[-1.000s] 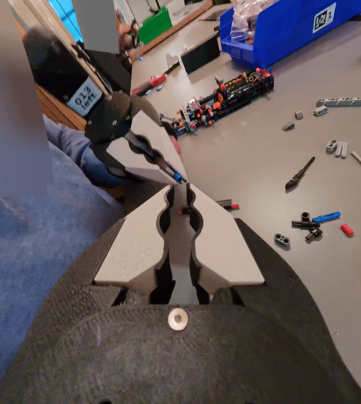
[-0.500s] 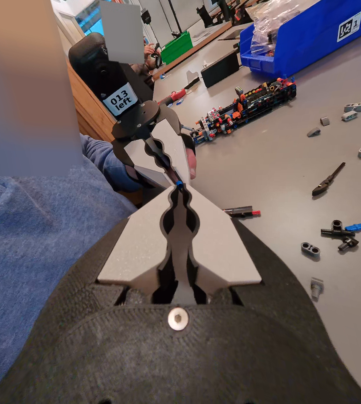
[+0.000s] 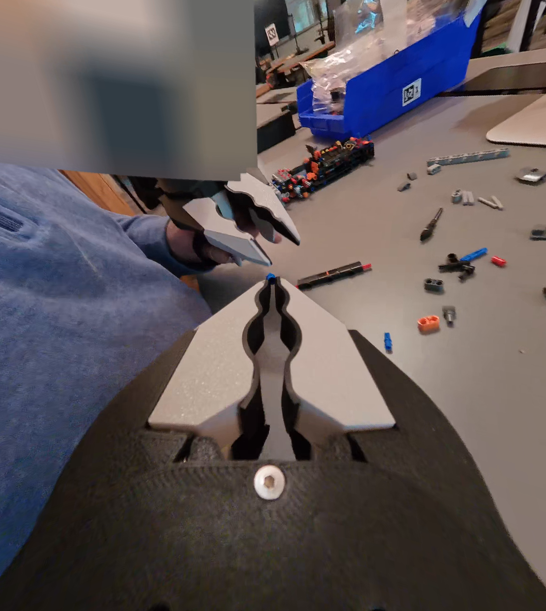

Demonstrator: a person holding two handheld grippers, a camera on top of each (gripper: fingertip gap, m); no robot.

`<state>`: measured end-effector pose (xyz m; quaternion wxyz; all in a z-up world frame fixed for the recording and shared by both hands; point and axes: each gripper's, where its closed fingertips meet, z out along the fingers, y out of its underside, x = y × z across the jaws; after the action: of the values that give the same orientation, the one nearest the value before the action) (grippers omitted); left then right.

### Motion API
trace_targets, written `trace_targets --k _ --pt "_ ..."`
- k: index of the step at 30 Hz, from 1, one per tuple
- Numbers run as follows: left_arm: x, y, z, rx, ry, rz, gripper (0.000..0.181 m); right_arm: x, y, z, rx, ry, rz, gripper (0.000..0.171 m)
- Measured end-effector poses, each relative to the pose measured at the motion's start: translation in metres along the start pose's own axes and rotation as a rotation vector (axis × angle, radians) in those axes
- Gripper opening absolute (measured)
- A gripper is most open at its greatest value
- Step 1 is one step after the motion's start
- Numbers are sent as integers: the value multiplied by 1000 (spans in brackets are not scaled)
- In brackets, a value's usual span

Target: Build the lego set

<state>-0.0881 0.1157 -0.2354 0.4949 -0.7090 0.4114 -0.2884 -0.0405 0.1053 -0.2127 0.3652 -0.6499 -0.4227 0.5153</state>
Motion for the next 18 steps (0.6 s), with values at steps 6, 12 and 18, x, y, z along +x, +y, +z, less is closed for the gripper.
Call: trace_targets --k 6,12,18 --pt "-33 32 -6 -177 -184 -41 33 11 12 8 -97 87 -120 0" --pt "-48 68 6 -339 -256 -79 36 36 18 42 -204 118 -245 0" --pt "-57 81 10 -419 -326 -49 27 64 31 76 -322 147 -335 0"
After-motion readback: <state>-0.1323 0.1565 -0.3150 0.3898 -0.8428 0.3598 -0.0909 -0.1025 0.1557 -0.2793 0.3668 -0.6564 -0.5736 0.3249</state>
